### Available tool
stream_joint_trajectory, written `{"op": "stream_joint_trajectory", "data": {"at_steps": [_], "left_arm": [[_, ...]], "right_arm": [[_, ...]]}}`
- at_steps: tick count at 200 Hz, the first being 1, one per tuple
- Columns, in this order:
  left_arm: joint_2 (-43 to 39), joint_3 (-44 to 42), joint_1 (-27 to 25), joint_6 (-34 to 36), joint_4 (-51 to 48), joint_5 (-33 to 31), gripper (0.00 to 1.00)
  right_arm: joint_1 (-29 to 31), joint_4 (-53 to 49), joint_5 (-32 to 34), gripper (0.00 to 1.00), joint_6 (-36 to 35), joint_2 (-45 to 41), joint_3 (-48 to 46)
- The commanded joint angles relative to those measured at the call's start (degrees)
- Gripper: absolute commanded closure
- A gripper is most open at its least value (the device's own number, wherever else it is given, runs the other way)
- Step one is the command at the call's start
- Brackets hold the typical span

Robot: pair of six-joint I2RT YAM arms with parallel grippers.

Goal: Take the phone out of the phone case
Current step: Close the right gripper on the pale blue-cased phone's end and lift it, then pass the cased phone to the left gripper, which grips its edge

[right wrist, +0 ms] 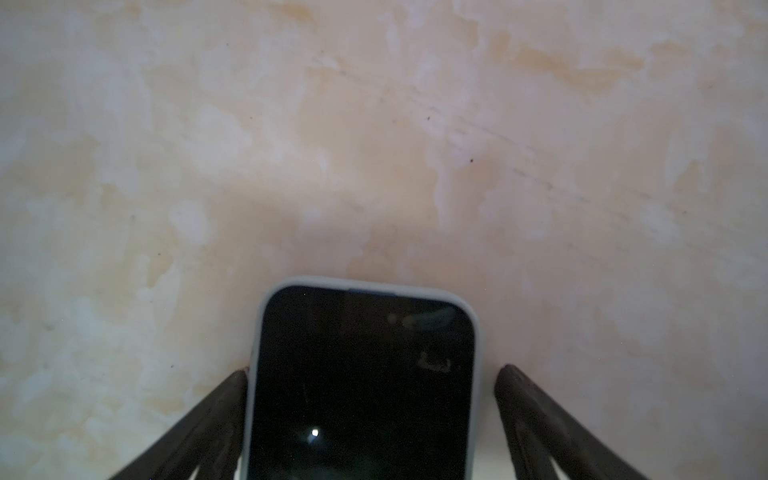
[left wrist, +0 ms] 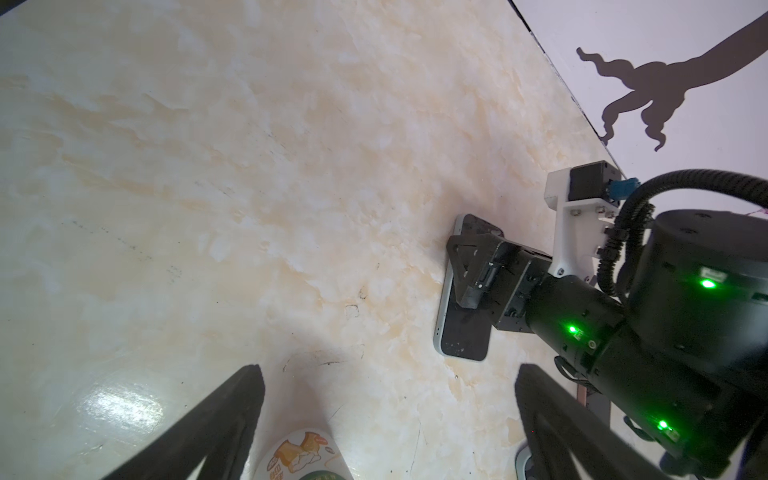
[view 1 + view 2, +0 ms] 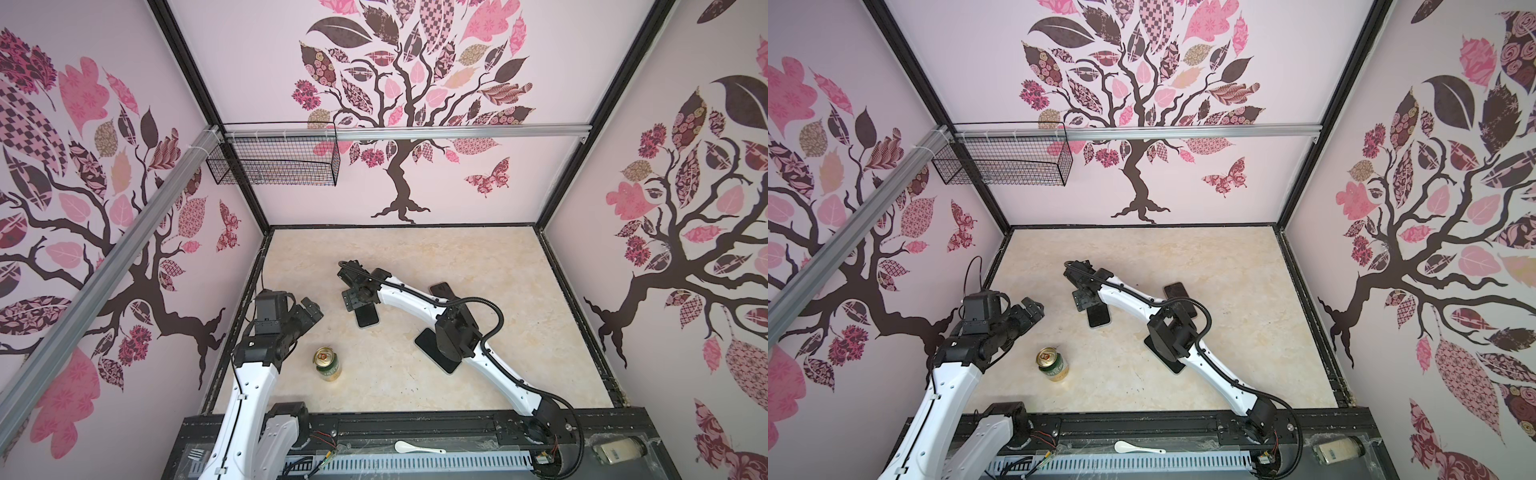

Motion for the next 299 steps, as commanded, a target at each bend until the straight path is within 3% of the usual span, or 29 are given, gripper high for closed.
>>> {"op": "stream_joint_trajectory", "data": {"at_steps": [1,56,96,118,165,210,265,299], "left_arm": [[0.47,1.72,0.25,1.46,-0.39,-1.86,0.02],[1.78,2.53,0.29,3.54,0.57,-0.39,0.02],[1.52,2.51,0.24,3.25,1.81,1.87,0.02],[3.06,2.49,0.24,4.32,3.69,9.19,0.02],[4.00,1.75,-0.62,6.13,10.51,21.42,0.02],[6.07,1.31,-12.45,5.80,17.48,20.50,0.03],[13.28,4.70,-26.40,10.17,22.25,13.15,0.07],[18.20,5.54,-30.93,10.24,27.76,15.89,0.09]], "right_arm": [[0.27,-4.41,-0.02,0.09,0.88,3.76,1.10],[0.23,-5.27,0.54,0.21,2.18,1.94,1.16],[-0.50,-3.56,-0.97,0.28,4.86,-5.01,-2.31],[-1.77,2.06,-3.50,0.30,7.07,-13.44,-11.47],[-7.82,23.36,-12.43,0.39,16.70,-36.98,-43.84],[-14.27,36.63,-16.22,0.41,23.79,-52.19,-64.70],[-17.23,40.12,-20.52,0.43,24.06,-61.77,-74.03],[-19.39,44.23,-26.05,0.44,26.93,-67.06,-79.04]]}}
